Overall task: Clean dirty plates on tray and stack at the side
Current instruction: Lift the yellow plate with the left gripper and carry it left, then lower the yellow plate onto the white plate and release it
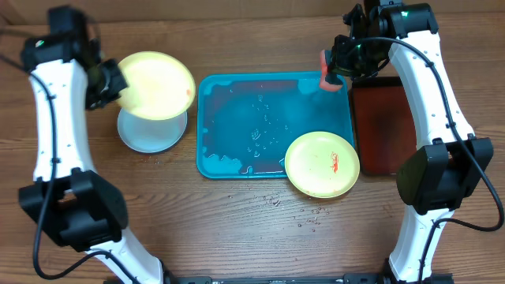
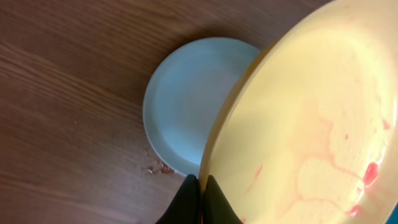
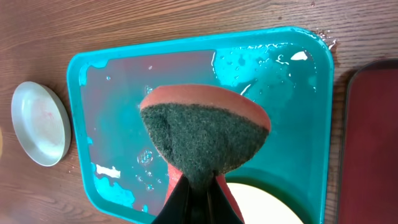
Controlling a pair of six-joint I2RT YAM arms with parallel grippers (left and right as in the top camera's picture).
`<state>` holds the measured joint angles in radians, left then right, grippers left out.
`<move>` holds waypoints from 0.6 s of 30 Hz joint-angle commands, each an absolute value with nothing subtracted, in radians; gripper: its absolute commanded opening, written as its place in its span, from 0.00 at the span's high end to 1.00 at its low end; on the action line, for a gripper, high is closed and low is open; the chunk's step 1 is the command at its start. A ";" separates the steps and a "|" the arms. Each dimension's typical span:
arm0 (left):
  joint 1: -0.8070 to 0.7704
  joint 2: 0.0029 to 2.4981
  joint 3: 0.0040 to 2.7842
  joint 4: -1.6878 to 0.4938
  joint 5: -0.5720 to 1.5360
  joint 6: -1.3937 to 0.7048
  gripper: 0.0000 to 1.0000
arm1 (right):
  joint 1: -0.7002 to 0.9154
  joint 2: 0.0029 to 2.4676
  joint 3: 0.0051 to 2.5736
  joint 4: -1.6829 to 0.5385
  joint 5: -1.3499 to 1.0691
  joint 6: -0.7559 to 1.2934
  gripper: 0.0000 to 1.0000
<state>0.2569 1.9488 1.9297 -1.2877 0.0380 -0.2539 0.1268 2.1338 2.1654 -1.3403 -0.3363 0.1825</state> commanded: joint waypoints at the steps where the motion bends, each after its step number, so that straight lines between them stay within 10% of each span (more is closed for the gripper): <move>1: 0.353 1.956 1.792 -1.208 0.209 -0.220 0.95 | 0.131 2.126 2.173 -1.338 -0.338 0.179 0.96; 18: 0.465 1.957 1.404 -0.761 0.321 -0.205 0.96 | 0.131 2.126 2.173 -1.338 -0.338 0.181 0.96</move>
<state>0.4797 1.9491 1.4342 -0.7803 0.2958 -0.2279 0.1268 2.1338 2.1654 -1.3403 -0.3355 0.1825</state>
